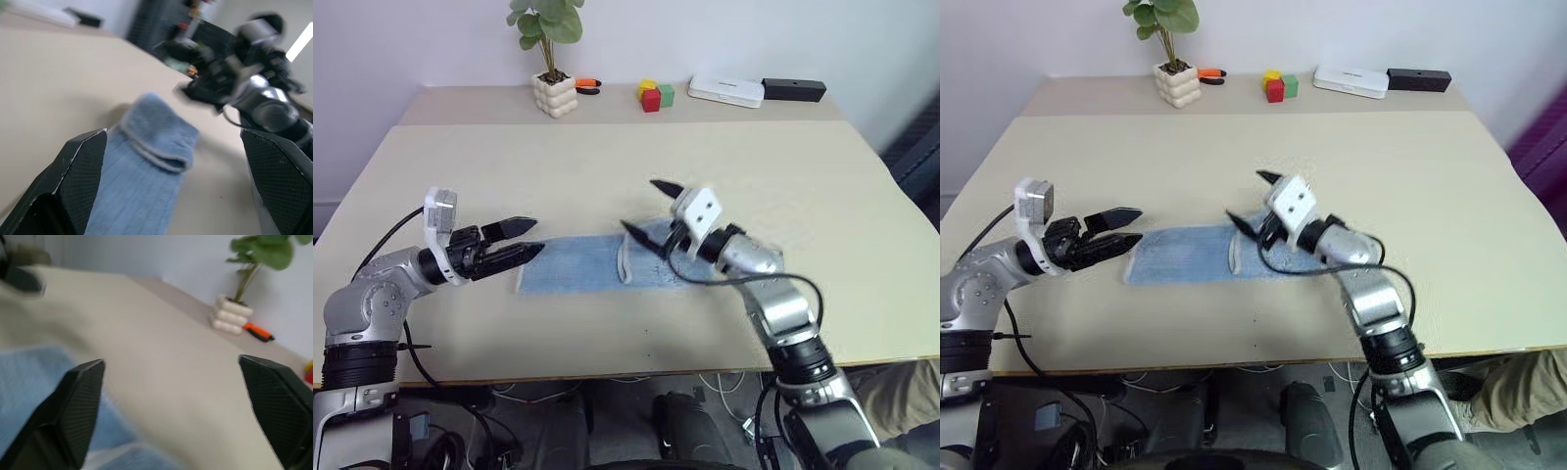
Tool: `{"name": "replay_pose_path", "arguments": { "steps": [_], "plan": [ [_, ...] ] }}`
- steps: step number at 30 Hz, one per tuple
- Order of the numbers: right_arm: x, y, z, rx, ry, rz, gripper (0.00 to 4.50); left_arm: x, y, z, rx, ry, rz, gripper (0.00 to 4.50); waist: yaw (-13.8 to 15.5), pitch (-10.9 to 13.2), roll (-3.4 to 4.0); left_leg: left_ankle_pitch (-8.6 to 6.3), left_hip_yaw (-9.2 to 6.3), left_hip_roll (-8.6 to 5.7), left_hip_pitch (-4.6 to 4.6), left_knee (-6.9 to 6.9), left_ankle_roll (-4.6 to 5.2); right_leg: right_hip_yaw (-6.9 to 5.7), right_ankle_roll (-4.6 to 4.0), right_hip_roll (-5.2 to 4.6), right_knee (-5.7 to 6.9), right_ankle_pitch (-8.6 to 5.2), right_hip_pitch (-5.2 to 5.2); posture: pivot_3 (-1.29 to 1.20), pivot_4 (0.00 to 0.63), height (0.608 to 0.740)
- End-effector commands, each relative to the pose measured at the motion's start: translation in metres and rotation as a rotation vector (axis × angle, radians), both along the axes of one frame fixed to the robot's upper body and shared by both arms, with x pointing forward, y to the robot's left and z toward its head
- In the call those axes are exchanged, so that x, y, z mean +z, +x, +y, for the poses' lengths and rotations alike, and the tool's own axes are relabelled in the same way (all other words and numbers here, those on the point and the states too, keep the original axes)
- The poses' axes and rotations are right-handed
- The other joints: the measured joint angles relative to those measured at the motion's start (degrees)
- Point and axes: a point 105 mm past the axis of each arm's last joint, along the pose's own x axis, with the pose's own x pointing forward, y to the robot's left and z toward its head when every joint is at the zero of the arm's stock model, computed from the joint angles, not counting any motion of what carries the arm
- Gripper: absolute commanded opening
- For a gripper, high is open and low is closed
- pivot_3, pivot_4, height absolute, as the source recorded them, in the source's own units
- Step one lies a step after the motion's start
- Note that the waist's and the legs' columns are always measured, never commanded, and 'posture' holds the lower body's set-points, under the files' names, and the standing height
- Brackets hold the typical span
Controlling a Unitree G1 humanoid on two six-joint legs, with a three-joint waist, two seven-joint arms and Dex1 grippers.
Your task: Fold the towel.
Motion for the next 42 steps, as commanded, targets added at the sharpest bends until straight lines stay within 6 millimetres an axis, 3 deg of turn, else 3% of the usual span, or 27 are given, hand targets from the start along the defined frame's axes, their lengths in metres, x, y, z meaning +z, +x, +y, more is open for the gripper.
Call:
{"name": "replay_pose_path", "arguments": {
  "steps": [1, 5, 9, 15, 17, 21, 24, 30, 34, 42],
  "plan": [
    [0.024, -0.004, -0.018, 0.033, 0.057, 0.015, 4.44, 0.011, 0.005, 0.012, 0.135, -0.012, -0.053, 4.5, 0.0, 0.0, -0.01, 0.0, 0.0, 0.0, -0.01, -0.01, 0.0, 0.0, 0.0, -0.01, -0.01, 0.0, 0.0, 0.0, 0.15, 0.74],
    [0.022, -0.007, -0.036, 0.059, 0.005, 0.064, 4.44, -0.013, 0.006, 0.006, 0.283, -0.029, 0.088, 4.5, -0.2, 0.0, 0.0, 0.0, 0.01, 0.0, 0.01, -0.05, 0.0, 0.0, 0.07, -0.02, 0.01, 0.04, -0.01, 0.0, 0.15, 0.74],
    [0.01, -0.013, -0.051, 0.088, -0.058, 0.139, 4.44, -0.005, 0.006, 0.005, 0.437, -0.2, 0.2, 4.5, -0.1, 0.0, -0.05, 0.0, -0.02, 0.01, 0.0, -0.02, 0.01, -0.01, 0.15, -0.01, 0.01, 0.09, -0.01, 0.0, 0.15, 0.74],
    [0.009, -0.023, -0.067, 0.131, -0.119, 0.197, 4.44, -0.007, -0.028, -0.012, 0.47, -0.306, 0.387, 4.5, -0.4, 0.0, -0.07, -0.01, -0.06, 0.0, 0.03, -0.02, 0.01, 0.01, 0.2, -0.05, 0.02, 0.11, 0.04, 0.0, 0.15, 0.74],
    [0.013, -0.027, -0.071, 0.153, -0.116, 0.199, 4.44, -0.01, -0.033, -0.008, 0.54, -0.305, 0.411, 4.5, -0.3, 0.0, -0.07, -0.01, -0.07, 0.0, 0.05, -0.02, 0.0, 0.01, 0.2, -0.03, 0.03, 0.11, 0.04, 0.0, 0.15, 0.74],
    [0.014, -0.032, -0.077, 0.171, -0.132, 0.195, 4.44, -0.037, -0.04, 0.017, 0.779, -0.345, 0.543, 4.5, -0.1, 0.0, -0.07, -0.01, -0.07, -0.01, 0.15, -0.01, 0.0, 0.01, -0.05, -0.02, 0.01, -0.02, 0.14, 0.0, 0.15, 0.74],
    [0.012, -0.029, -0.074, 0.171, -0.108, 0.205, 4.44, -0.052, -0.048, 0.019, 0.873, -0.474, 0.683, 4.5, 0.1, 0.0, -0.07, -0.01, -0.06, -0.02, 0.17, 0.0, 0.0, 0.03, -0.08, -0.04, -0.04, -0.03, 0.17, 0.0, 0.15, 0.74],
    [0.006, -0.031, -0.063, 0.182, -0.096, 0.21, 4.44, -0.069, -0.061, -0.004, 0.84, -0.528, 0.861, 4.5, 0.3, 0.0, -0.06, -0.01, -0.05, -0.07, 0.17, 0.02, -0.01, 0.04, -0.11, -0.09, -0.1, -0.03, 0.23, 0.0, 0.15, 0.74],
    [0.006, -0.029, -0.063, 0.176, -0.102, 0.204, 4.44, -0.068, -0.061, -0.013, 0.769, -0.551, 0.901, 4.5, 0.4, 0.0, -0.04, -0.01, -0.04, -0.08, 0.18, 0.03, -0.02, 0.04, -0.13, -0.1, -0.14, -0.04, 0.23, 0.0, 0.15, 0.74],
    [0.003, -0.028, -0.064, 0.159, -0.121, 0.194, 4.44, -0.076, -0.055, -0.012, 0.768, -0.528, 0.924, 4.5, 0.4, 0.0, -0.02, -0.01, -0.02, -0.08, 0.18, 0.01, -0.02, 0.05, -0.15, -0.1, -0.22, -0.05, 0.23, 0.0, 0.15, 0.74]
  ]
}}
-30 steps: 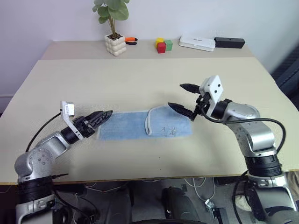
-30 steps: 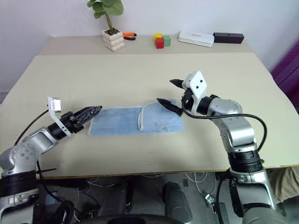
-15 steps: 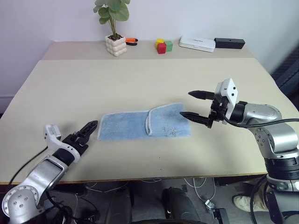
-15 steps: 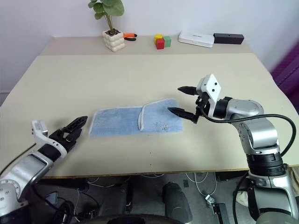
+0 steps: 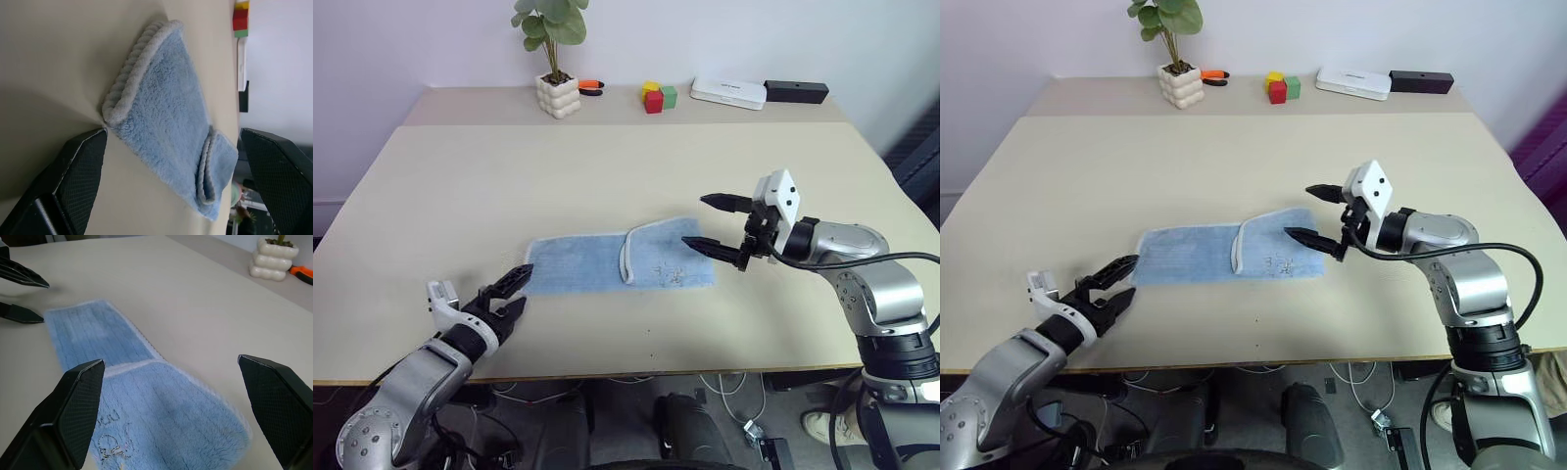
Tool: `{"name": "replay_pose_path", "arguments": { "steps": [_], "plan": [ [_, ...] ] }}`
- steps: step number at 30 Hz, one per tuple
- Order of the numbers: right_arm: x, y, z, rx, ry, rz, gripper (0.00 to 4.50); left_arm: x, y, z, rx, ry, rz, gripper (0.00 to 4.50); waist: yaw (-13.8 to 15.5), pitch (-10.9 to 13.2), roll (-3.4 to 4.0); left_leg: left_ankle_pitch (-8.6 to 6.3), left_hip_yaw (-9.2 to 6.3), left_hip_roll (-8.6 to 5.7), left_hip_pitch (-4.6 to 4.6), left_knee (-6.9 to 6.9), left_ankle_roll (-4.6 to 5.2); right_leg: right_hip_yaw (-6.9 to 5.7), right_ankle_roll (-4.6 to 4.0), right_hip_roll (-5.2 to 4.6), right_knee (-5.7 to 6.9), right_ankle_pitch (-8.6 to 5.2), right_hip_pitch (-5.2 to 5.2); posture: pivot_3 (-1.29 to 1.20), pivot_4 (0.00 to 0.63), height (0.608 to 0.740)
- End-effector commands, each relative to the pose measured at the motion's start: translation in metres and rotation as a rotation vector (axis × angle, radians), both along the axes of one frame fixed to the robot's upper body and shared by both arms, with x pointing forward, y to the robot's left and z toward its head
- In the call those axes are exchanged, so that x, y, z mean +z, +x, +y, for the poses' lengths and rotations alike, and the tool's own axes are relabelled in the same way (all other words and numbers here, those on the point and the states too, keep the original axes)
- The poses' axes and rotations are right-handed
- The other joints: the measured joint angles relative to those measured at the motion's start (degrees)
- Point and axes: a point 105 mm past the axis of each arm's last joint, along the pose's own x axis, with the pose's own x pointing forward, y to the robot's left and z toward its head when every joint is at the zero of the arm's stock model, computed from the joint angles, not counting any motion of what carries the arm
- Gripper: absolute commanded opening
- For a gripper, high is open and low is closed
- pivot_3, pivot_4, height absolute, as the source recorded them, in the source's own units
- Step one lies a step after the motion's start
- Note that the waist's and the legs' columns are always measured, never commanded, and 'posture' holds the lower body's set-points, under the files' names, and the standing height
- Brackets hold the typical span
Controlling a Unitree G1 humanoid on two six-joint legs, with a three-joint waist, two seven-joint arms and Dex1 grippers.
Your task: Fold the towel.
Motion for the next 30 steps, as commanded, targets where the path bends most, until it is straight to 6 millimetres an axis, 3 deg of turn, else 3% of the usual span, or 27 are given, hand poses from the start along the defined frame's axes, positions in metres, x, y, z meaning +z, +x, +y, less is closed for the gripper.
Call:
{"name": "replay_pose_path", "arguments": {
  "steps": [1, 4, 11, 17, 24, 28, 30],
  "plan": [
    [0.01, -0.003, 0.004, 0.012, -0.003, -0.06, 4.44, -0.007, 0.008, 0.001, 0.003, -0.005, 0.015, 4.5, 0.2, 0.0, 0.04, 0.0, 0.0, 0.0, 0.01, 0.0, 0.0, 0.0, 0.0, 0.0, 0.0, 0.0, 0.01, 0.0, 0.15, 0.74],
    [0.009, -0.003, 0.005, 0.009, -0.011, -0.067, 4.5, -0.006, 0.017, 0.003, 0.018, -0.021, -0.008, 3.72, 0.5, 0.0, 0.04, 0.0, 0.02, -0.01, 0.02, 0.01, -0.01, 0.0, -0.03, 0.0, -0.04, 0.02, 0.02, 0.0, 0.15, 0.74],
    [0.011, -0.004, 0.006, 0.007, -0.011, -0.075, 4.5, -0.008, 0.032, -0.005, -0.012, -0.011, -0.023, 0.05, 1.0, 0.0, 0.05, 0.01, 0.04, -0.02, -0.01, 0.02, -0.01, 0.02, -0.04, -0.02, -0.08, 0.03, 0.01, 0.0, 0.15, 0.74],
    [0.01, -0.003, 0.004, -0.012, -0.021, -0.082, 4.5, -0.004, 0.034, -0.003, -0.003, -0.011, -0.049, 0.02, 1.0, 0.0, 0.05, 0.01, 0.05, -0.02, -0.02, 0.01, -0.01, 0.02, -0.05, -0.03, -0.09, 0.03, 0.0, 0.0, 0.15, 0.74],
    [-0.002, -0.008, -0.016, -0.012, -0.075, -0.032, 4.5, 0.062, 0.042, -0.012, -0.126, 0.074, -0.443, 0.02, 1.1, 0.0, 0.02, 0.01, 0.05, -0.04, -0.11, 0.01, -0.02, 0.01, -0.06, -0.04, -0.13, 0.04, -0.07, 0.0, 0.15, 0.74],
    [0.008, -0.012, -0.033, -0.02, -0.048, -0.027, 4.5, 0.081, 0.052, -0.02, -0.203, 0.171, -0.553, 0.02, 0.8, 0.0, 0.03, 0.01, 0.07, -0.04, -0.14, -0.03, -0.03, 0.01, -0.17, -0.04, -0.38, 0.11, -0.03, 0.0, 0.15, 0.74],
    [0.009, -0.014, -0.038, -0.023, -0.07, -0.029, 4.5, 0.086, 0.052, -0.038, -0.317, 0.242, -0.61, 0.02, 0.8, 0.0, 0.03, 0.01, 0.09, -0.03, -0.16, -0.04, -0.02, 0.02, -0.16, -0.03, -0.42, 0.12, -0.04, 0.0, 0.15, 0.74]
  ]
}}
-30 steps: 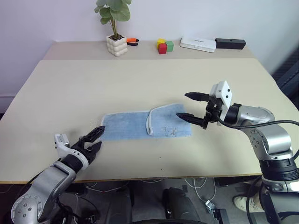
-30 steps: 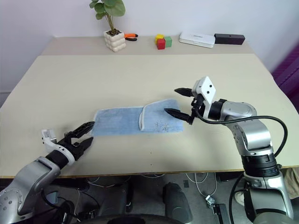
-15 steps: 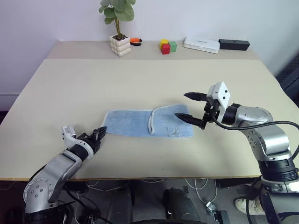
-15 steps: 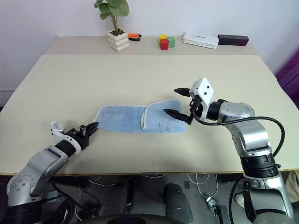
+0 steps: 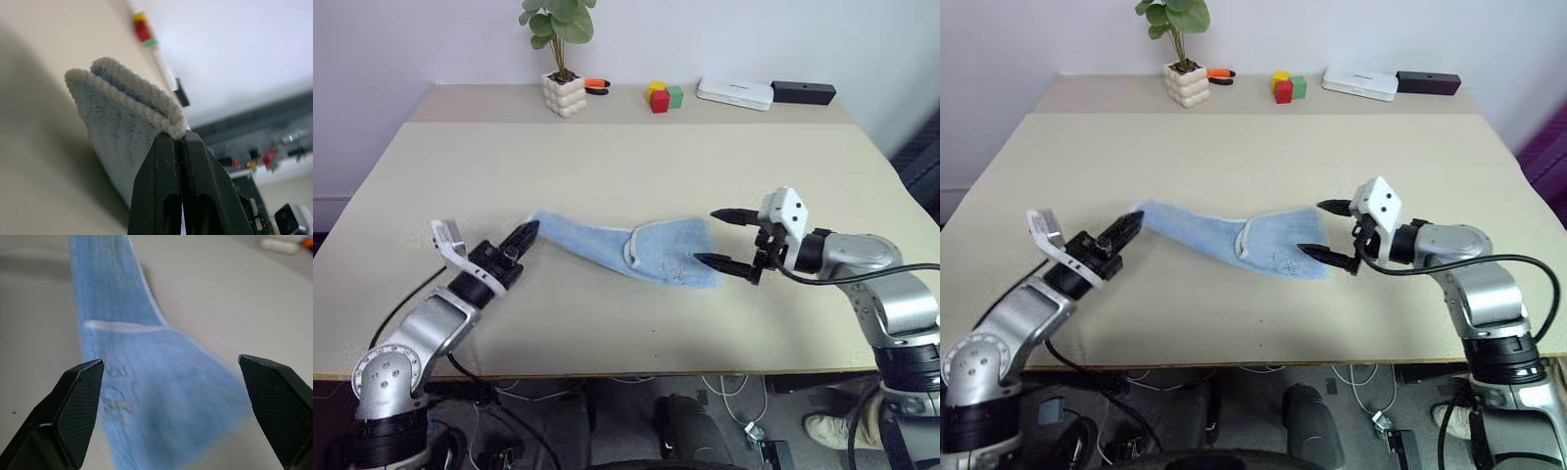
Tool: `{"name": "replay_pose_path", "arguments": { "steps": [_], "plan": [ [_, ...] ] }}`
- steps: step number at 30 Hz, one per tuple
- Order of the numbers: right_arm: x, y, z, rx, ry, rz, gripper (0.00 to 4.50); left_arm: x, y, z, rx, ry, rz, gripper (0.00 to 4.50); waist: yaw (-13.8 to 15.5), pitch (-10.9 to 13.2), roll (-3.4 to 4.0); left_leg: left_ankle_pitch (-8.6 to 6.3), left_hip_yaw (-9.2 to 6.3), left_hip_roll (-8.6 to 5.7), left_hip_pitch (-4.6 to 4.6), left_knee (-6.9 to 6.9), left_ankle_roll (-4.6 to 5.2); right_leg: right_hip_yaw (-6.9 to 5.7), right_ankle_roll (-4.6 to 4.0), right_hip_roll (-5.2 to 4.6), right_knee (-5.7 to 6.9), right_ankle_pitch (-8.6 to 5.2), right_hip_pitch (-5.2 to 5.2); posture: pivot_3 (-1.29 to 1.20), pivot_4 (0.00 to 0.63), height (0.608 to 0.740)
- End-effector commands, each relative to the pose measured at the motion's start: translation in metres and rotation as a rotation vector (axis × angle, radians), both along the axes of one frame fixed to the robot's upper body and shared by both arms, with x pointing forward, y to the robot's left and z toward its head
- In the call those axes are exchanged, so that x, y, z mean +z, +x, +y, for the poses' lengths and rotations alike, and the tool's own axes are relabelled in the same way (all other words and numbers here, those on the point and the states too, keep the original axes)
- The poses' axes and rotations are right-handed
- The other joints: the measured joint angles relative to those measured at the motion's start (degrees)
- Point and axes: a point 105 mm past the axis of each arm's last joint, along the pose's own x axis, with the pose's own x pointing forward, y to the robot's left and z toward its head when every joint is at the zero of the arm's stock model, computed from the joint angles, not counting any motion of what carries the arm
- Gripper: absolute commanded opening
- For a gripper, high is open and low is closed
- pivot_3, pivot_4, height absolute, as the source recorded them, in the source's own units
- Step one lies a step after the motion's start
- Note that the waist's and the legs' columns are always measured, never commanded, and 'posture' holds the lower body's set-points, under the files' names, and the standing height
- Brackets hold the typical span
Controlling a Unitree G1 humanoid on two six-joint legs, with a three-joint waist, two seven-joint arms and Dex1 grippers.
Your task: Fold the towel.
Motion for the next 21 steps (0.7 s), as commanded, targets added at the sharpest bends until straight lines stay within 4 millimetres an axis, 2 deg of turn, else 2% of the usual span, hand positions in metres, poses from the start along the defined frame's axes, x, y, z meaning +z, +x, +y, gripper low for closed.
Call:
{"name": "replay_pose_path", "arguments": {
  "steps": [1, 7, 12, 17, 21],
  "plan": [
    [0.016, -0.002, -0.011, -0.01, -0.005, -0.063, 4.5, 0.016, -0.004, -0.032, -0.18, 0.137, -0.135, 0.02, 0.0, 0.0, 0.0, 0.0, -0.01, 0.0, -0.01, -0.02, 0.0, -0.01, 0.0, 0.04, -0.03, 0.0, 0.01, 0.0, 0.15, 0.74],
    [0.018, 0.0, -0.016, -0.055, 0.003, -0.09, 4.5, 0.02, -0.005, -0.091, -0.51, 0.279, -0.3, 0.02, 0.3, 0.0, 0.0, 0.0, -0.01, -0.01, -0.04, -0.03, 0.0, 0.0, 0.02, 0.05, -0.13, 0.01, 0.04, 0.0, 0.15, 0.74],
    [0.019, -0.002, -0.025, -0.107, -0.004, -0.103, 4.5, 0.017, 0.001, -0.127, -0.678, 0.353, -0.393, 0.02, 0.2, 0.0, 0.0, 0.0, -0.03, -0.03, -0.07, -0.02, 0.01, 0.0, 0.05, 0.09, -0.16, 0.03, 0.05, 0.0, 0.15, 0.74],
    [0.021, -0.013, -0.04, -0.142, -0.022, -0.102, 4.5, 0.004, 0.006, -0.159, -0.78, 0.369, -0.411, 0.02, 0.3, 0.0, -0.01, 0.0, -0.04, -0.03, -0.1, -0.04, 0.02, 0.0, 0.11, 0.11, -0.19, 0.04, 0.04, 0.0, 0.15, 0.74],
    [0.023, -0.022, -0.048, -0.154, -0.012, -0.087, 4.5, -0.009, 0.015, -0.17, -0.789, 0.405, -0.402, 0.02, 0.1, 0.0, 0.0, 0.0, -0.08, -0.02, -0.1, -0.02, 0.03, 0.0, 0.16, 0.13, -0.2, 0.06, 0.05, 0.0, 0.15, 0.74]
  ]
}}
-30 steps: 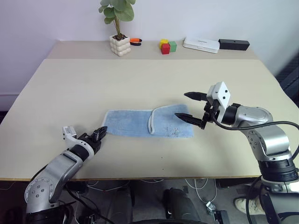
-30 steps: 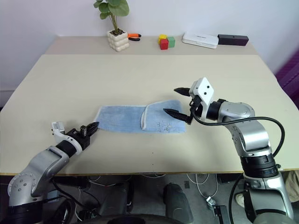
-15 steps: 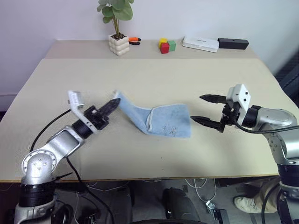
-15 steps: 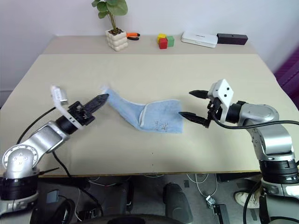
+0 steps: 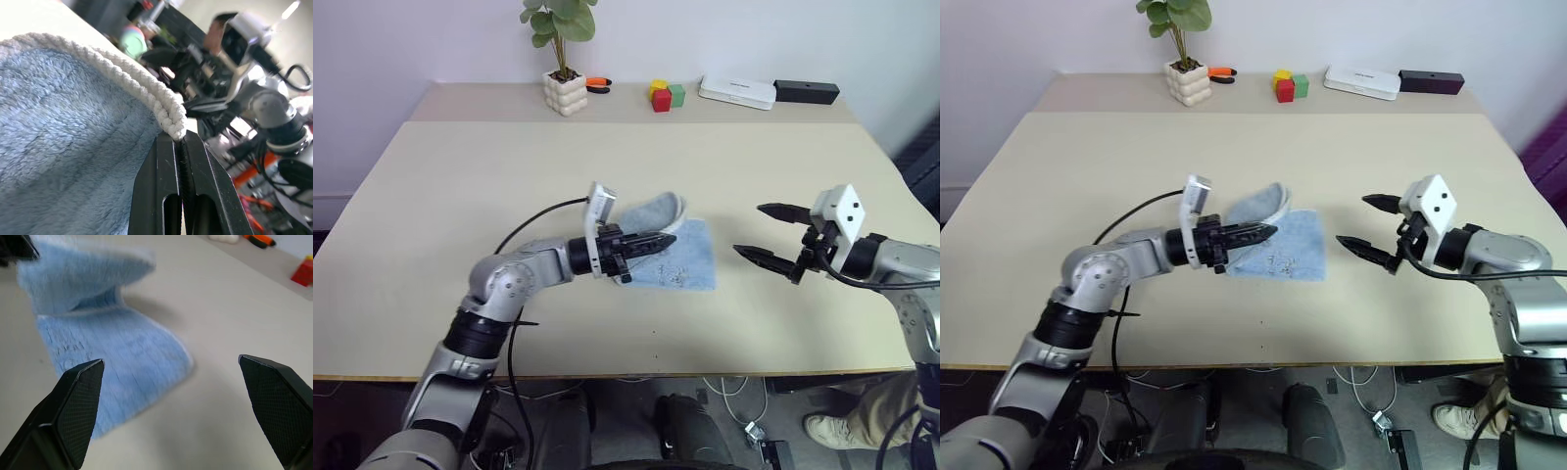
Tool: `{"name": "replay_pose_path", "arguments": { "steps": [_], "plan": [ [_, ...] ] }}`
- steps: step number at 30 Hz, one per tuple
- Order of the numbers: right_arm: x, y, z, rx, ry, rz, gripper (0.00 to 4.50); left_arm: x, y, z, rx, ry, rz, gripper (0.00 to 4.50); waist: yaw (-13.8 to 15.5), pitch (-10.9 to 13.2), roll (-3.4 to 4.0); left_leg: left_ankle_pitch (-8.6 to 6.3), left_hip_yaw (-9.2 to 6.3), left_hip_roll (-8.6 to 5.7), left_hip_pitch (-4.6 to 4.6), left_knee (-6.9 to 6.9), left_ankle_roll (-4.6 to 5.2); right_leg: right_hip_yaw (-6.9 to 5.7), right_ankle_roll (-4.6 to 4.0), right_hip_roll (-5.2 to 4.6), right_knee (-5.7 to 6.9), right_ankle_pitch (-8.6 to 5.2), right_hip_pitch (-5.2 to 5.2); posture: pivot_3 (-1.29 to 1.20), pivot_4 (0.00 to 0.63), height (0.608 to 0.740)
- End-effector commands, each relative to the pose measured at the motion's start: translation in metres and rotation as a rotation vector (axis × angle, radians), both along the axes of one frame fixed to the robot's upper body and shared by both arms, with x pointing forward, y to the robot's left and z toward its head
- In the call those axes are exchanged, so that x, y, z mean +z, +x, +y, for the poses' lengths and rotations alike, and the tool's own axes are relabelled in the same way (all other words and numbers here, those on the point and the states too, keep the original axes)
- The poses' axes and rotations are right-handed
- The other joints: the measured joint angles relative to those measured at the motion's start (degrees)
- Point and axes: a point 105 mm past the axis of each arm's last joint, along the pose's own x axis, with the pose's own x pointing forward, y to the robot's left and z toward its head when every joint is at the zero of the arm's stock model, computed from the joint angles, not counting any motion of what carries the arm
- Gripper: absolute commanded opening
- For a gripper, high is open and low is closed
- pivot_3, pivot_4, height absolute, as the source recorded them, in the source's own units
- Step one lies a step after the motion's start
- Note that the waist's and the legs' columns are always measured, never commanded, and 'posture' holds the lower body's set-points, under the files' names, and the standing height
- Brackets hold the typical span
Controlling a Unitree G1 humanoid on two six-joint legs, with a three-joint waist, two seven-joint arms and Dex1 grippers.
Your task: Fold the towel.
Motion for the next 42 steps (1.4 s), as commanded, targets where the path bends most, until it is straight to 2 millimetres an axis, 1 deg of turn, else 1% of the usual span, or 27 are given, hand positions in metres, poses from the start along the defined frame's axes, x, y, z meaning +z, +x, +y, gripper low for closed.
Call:
{"name": "replay_pose_path", "arguments": {
  "steps": [1, 7, 10, 13, 18, 21, 24, 26, 28, 29, 31, 33, 35, 37, 38, 39, 41, 42],
  "plan": [
    [0.018, -0.011, -0.003, 0.013, 0.0, -0.049, 4.5, -0.002, 0.008, -0.008, -0.003, 0.012, -0.051, 0.02, -0.1, 0.0, 0.01, 0.0, 0.0, 0.0, 0.01, 0.0, 0.0, 0.01, 0.0, 0.0, 0.0, 0.0, 0.0, 0.0, 0.15, 0.74],
    [0.015, -0.014, -0.001, -0.002, 0.011, -0.039, 4.5, -0.01, 0.011, -0.033, -0.036, 0.015, -0.041, 0.02, -0.1, 0.0, 0.0, 0.0, -0.02, 0.0, -0.01, 0.02, 0.01, 0.01, 0.01, 0.02, 0.0, 0.0, 0.01, 0.0, 0.15, 0.74],
    [0.016, -0.014, 0.001, -0.004, 0.016, -0.043, 4.5, -0.012, 0.011, -0.05, -0.064, 0.005, -0.029, 0.02, 0.0, 0.0, 0.0, 0.0, -0.03, 0.0, -0.01, 0.03, 0.01, 0.0, 0.02, 0.01, 0.0, 0.01, 0.01, 0.0, 0.15, 0.74],
    [0.016, -0.013, 0.001, -0.009, 0.017, -0.047, 4.5, -0.017, 0.011, -0.058, -0.073, 0.003, 0.006, 0.02, 0.0, 0.0, 0.0, 0.0, -0.03, -0.01, -0.02, 0.03, 0.01, 0.01, 0.02, 0.01, -0.01, 0.01, 0.02, 0.0, 0.15, 0.74],
    [0.016, -0.012, 0.003, -0.01, 0.017, -0.052, 4.5, -0.03, 0.005, -0.067, -0.107, 0.037, -0.019, 0.02, -0.1, 0.0, 0.0, 0.0, -0.05, 0.0, -0.01, 0.01, 0.01, 0.0, 0.03, 0.02, -0.01, 0.01, 0.01, 0.0, 0.15, 0.74],
    [0.016, -0.011, 0.004, -0.009, 0.015, -0.055, 4.5, -0.034, 0.004, -0.067, -0.105, 0.033, 0.016, 0.89, -0.1, 0.0, 0.0, -0.01, -0.05, 0.0, -0.01, 0.01, 0.01, 0.0, 0.03, 0.03, -0.01, 0.01, 0.01, 0.0, 0.15, 0.74],
    [0.017, -0.01, 0.006, -0.004, 0.017, -0.055, 4.5, -0.032, 0.007, -0.067, -0.078, 0.028, 0.004, 2.32, -0.1, 0.0, 0.0, 0.0, -0.05, 0.0, -0.01, 0.02, 0.01, 0.0, 0.04, 0.02, -0.01, 0.01, 0.02, 0.0, 0.15, 0.74],
    [0.017, -0.008, 0.007, -0.001, 0.019, -0.056, 4.5, -0.026, 0.006, -0.066, -0.086, 0.001, -0.002, 3.36, -0.1, 0.0, 0.0, 0.0, -0.05, 0.0, -0.01, 0.02, 0.01, 0.0, 0.05, 0.02, -0.01, 0.02, 0.01, 0.0, 0.15, 0.74],
    [0.017, -0.006, 0.009, 0.007, 0.027, -0.058, 4.5, -0.016, -0.003, -0.066, -0.139, -0.043, 0.012, 4.31, -0.1, 0.0, 0.0, 0.0, -0.05, 0.0, -0.02, 0.02, 0.01, 0.0, 0.05, 0.02, -0.01, 0.02, 0.02, 0.0, 0.15, 0.74],
    [0.018, -0.006, 0.01, 0.01, 0.032, -0.059, 4.5, -0.011, -0.006, -0.065, -0.157, -0.055, 0.006, 4.42, -0.1, 0.0, 0.0, -0.01, -0.05, 0.0, -0.02, 0.02, 0.01, 0.0, 0.05, 0.02, 0.0, 0.02, 0.02, 0.0, 0.15, 0.74],
    [0.022, -0.002, 0.013, 0.01, 0.061, -0.073, 4.5, 0.005, -0.018, -0.061, -0.206, -0.111, -0.022, 4.42, -0.2, 0.0, 0.01, 0.0, -0.05, 0.0, -0.02, 0.01, 0.01, 0.0, 0.06, 0.02, 0.0, 0.03, 0.02, 0.0, 0.15, 0.74],
    [0.029, 0.005, 0.015, -0.009, 0.113, -0.098, 4.5, 0.021, -0.019, -0.053, -0.192, -0.16, -0.029, 4.42, -0.3, 0.0, 0.01, 0.0, -0.06, 0.01, -0.01, 0.01, 0.01, 0.0, 0.09, 0.03, 0.01, 0.04, 0.02, 0.0, 0.15, 0.74],
    [0.037, 0.014, 0.016, -0.049, 0.171, -0.138, 4.5, 0.035, -0.013, -0.041, -0.15, -0.215, -0.036, 4.42, -0.4, 0.0, 0.01, 0.0, -0.07, 0.01, 0.0, 0.02, 0.01, 0.0, 0.23, 0.04, 0.03, 0.12, 0.02, 0.0, 0.15, 0.74],
    [0.047, 0.024, 0.02, -0.086, 0.265, -0.182, 4.5, 0.047, 0.0, -0.028, -0.06, -0.265, -0.028, 4.42, -0.6, 0.0, 0.02, 0.0, -0.09, 0.02, 0.03, 0.02, 0.02, 0.0, 0.23, 0.06, 0.04, 0.12, 0.04, 0.0, 0.15, 0.74],
    [0.05, 0.027, 0.026, -0.091, 0.311, -0.192, 4.5, 0.051, 0.007, -0.02, -0.016, -0.281, -0.035, 3.91, -0.7, 0.0, 0.02, 0.0, -0.1, 0.02, 0.03, 0.02, 0.02, 0.0, 0.26, 0.06, 0.06, 0.14, 0.04, 0.0, 0.15, 0.74],
    [0.052, 0.03, 0.032, -0.094, 0.339, -0.201, 4.25, 0.055, 0.012, -0.014, 0.021, -0.295, -0.042, 3.57, -0.9, 0.0, 0.02, 0.0, -0.12, 0.02, 0.03, 0.02, 0.02, -0.01, 0.28, 0.07, 0.07, 0.15, 0.04, 0.0, 0.15, 0.74],
    [0.047, 0.033, 0.045, -0.101, 0.36, -0.2, 3.71, 0.057, 0.023, -0.002, 0.102, -0.304, -0.046, 2.66, -1.0, 0.0, 0.02, 0.0, -0.14, 0.01, 0.01, 0.0, 0.02, -0.03, 0.34, 0.07, 0.07, 0.15, 0.04, 0.0, 0.15, 0.74],
    [0.043, 0.035, 0.053, -0.119, 0.375, -0.211, 3.23, 0.056, 0.031, 0.005, 0.167, -0.298, -0.049, 2.16, -1.1, 0.0, 0.02, 0.0, -0.15, 0.01, 0.0, 0.01, 0.02, -0.04, 0.37, 0.07, 0.07, 0.15, 0.05, 0.0, 0.15, 0.74]
  ]
}}
